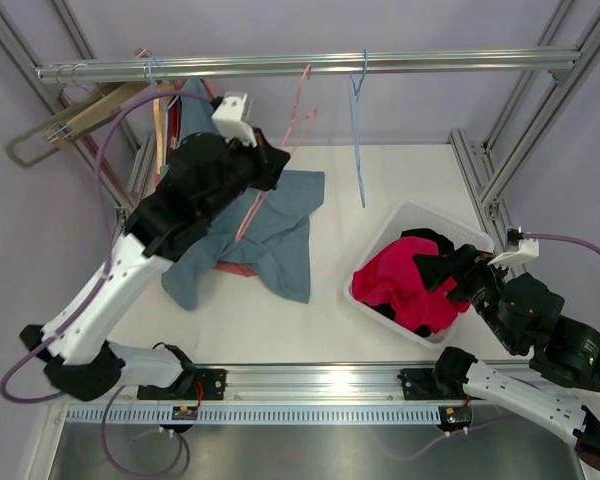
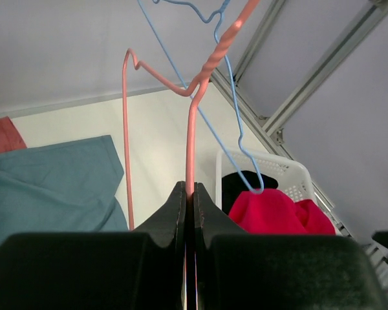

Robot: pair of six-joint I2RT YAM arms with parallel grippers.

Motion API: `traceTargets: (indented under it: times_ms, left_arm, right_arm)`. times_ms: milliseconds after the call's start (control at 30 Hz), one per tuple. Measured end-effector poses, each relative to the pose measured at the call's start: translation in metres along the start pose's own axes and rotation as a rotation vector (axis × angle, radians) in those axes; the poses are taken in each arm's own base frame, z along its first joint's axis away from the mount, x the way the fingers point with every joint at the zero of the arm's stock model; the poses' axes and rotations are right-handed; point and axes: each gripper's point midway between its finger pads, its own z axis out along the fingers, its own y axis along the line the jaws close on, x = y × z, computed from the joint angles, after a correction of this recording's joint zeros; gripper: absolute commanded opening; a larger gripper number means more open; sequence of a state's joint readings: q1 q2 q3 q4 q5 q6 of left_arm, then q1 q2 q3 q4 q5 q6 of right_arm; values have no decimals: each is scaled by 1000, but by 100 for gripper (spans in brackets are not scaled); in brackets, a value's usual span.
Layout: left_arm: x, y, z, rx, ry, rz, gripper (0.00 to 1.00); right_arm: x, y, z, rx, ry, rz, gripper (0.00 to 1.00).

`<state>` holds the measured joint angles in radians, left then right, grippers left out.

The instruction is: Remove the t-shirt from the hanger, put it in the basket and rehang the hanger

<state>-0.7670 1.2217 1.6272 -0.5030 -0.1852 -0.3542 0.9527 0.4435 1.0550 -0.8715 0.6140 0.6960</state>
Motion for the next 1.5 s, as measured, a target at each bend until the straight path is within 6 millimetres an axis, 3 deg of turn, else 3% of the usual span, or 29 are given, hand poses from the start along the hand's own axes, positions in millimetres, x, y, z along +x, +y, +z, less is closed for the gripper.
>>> traceTargets:
  times_ms: [167, 333, 500, 667, 800, 967, 1067, 1100, 1167, 1200, 1233, 1367, 1500]
  left_arm:
    - [9, 9, 66, -26, 61, 0, 0]
    - [-1, 19, 103, -20, 47, -23, 0]
    - [-13, 19, 120, 17, 13, -57, 0]
    - [-9, 19, 132, 30, 16, -78, 0]
    - [3, 24, 140, 21, 29, -81, 4]
    - [34, 38, 144, -11, 79, -75, 13]
    - [46, 42, 139, -20, 103, -61, 24]
    - [48, 43, 137, -21, 107, -56, 38]
    - [49, 45, 128, -21, 109, -42, 56]
    - [47, 44, 121, -20, 106, -35, 69]
    - [45, 44, 115, -20, 103, -23, 73]
    - [20, 45, 74, -42, 60, 11, 77]
    - [-20, 54, 15, -100, -22, 58, 67]
  right_arm:
    - [1, 14, 2, -67, 7, -5, 89]
    - [7, 20, 5, -101, 23, -14, 88]
    - [14, 21, 6, -115, 39, -25, 89]
    - [18, 23, 7, -133, 46, -28, 89]
    - [21, 22, 7, -137, 51, -28, 88]
    - [19, 24, 5, -153, 38, -16, 88]
    - [18, 28, 5, -172, 38, -9, 88]
    - [18, 29, 5, -177, 38, -7, 88]
    - [18, 31, 5, -187, 39, -4, 88]
    - [18, 32, 5, -191, 40, -3, 88]
    - [18, 33, 5, -195, 41, -2, 88]
    - [17, 39, 4, -222, 40, 6, 88]
    - [17, 46, 4, -254, 42, 13, 88]
